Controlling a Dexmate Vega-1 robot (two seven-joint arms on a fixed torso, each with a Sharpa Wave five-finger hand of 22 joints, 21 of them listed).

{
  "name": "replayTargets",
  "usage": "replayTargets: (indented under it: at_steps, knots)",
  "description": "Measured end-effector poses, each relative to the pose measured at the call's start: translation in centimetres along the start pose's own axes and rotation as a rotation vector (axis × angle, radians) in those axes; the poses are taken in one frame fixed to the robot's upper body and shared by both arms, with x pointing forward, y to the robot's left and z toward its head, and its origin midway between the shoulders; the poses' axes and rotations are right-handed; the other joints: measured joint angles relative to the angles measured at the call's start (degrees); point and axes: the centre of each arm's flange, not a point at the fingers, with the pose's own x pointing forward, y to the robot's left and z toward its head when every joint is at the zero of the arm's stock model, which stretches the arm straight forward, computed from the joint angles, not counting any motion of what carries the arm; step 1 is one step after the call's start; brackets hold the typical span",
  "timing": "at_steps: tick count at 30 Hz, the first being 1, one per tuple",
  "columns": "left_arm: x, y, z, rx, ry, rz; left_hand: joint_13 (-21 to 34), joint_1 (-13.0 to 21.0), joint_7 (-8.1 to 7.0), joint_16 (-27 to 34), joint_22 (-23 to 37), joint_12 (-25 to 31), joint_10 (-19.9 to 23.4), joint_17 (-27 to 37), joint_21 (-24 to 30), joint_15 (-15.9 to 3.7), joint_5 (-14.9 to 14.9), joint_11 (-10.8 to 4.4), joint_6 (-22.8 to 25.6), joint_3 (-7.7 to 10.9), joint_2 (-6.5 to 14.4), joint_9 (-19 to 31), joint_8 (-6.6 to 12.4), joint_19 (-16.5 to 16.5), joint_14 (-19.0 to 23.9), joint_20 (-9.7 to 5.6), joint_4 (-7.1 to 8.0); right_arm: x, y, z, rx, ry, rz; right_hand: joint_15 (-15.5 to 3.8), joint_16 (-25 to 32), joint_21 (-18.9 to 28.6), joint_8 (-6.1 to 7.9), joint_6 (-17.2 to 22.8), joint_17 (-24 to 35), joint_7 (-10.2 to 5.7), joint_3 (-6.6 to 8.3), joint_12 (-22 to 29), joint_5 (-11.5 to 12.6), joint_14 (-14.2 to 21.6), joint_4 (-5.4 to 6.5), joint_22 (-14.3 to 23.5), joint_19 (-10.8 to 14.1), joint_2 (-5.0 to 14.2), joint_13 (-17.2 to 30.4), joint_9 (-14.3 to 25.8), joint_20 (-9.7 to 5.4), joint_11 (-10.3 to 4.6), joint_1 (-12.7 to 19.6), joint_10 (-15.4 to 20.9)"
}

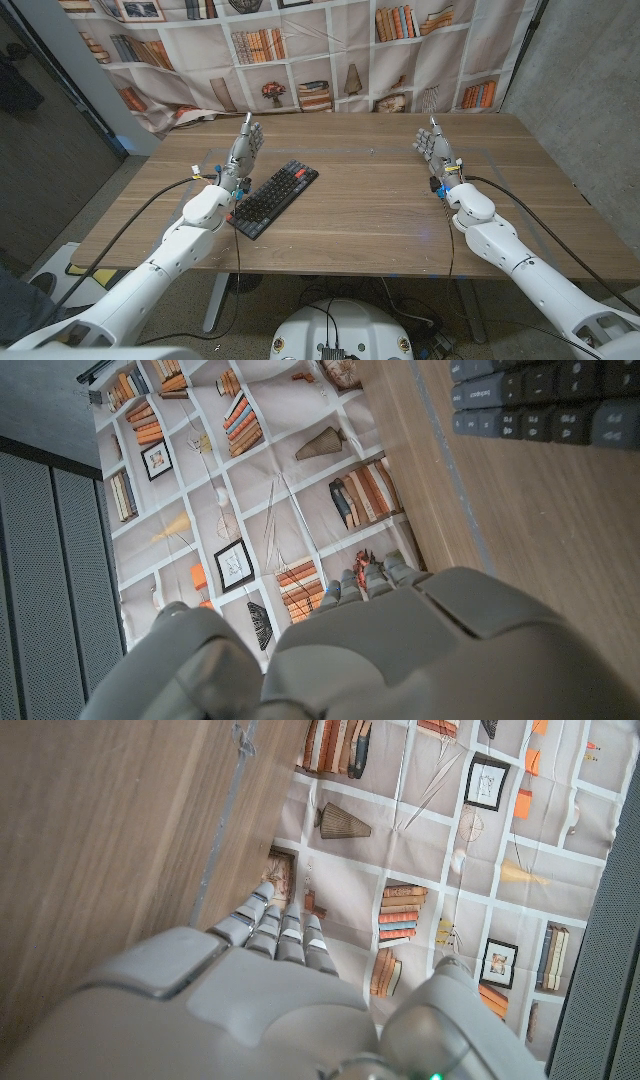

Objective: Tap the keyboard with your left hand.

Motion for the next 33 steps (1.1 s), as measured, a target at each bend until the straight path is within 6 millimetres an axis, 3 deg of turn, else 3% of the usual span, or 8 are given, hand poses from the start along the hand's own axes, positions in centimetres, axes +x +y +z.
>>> replayTargets:
  at_steps: [17,27,33]
  knots:
    - [-2.0,-0.6,1.7,0.117,-0.021,-0.039,0.0,2.0,0.15,0.5,0.0,0.6,4.1,0.0,0.3,-0.2,-0.3,-0.13,3.5,0.28,0.9,0.0,0.24,2.4,3.6,0.22,-0.65,-0.3,0.3,0.5,-0.007,-0.018,-0.001,0.18,0.0,-0.3,0.0,0.6,0.1,0.01,0.0,0.0,0.0,0.4,0.0,0.0,0.0,0.24,0.0,0.0,0.0,0.1,0.2,0.9]
    - [-3.2,-0.4,3.2,0.217,-0.024,-0.083,0.0,4.0,0.44,0.7,0.0,1.5,10.4,0.0,1.4,-0.4,-1.3,0.69,8.1,-0.04,2.3,0.0,0.67,8.3,9.1,0.36,-1.29,-0.2,0.8,0.5,-0.006,-0.021,-0.002,0.17,0.0,-0.3,0.0,1.1,0.1,-0.09,0.24,0.4,0.0,1.0,-0.24,0.0,0.2,0.3,0.0,0.0,0.2,-0.01,0.3,2.0]
    - [-4.0,-0.3,3.6,0.307,-0.015,-0.052,0.0,5.5,-0.7,1.6,0.0,1.9,16.5,0.0,3.0,-0.3,-1.8,1.36,9.2,-0.16,2.9,0.3,-0.03,15.0,15.7,1.3,-1.9,-0.2,0.9,0.6,-0.006,-0.024,-0.009,0.14,0.0,-0.3,0.0,1.3,0.1,0.11,0.24,0.4,0.0,1.2,-0.24,0.0,0.6,0.3,0.0,0.0,0.0,-0.01,0.3,2.0]
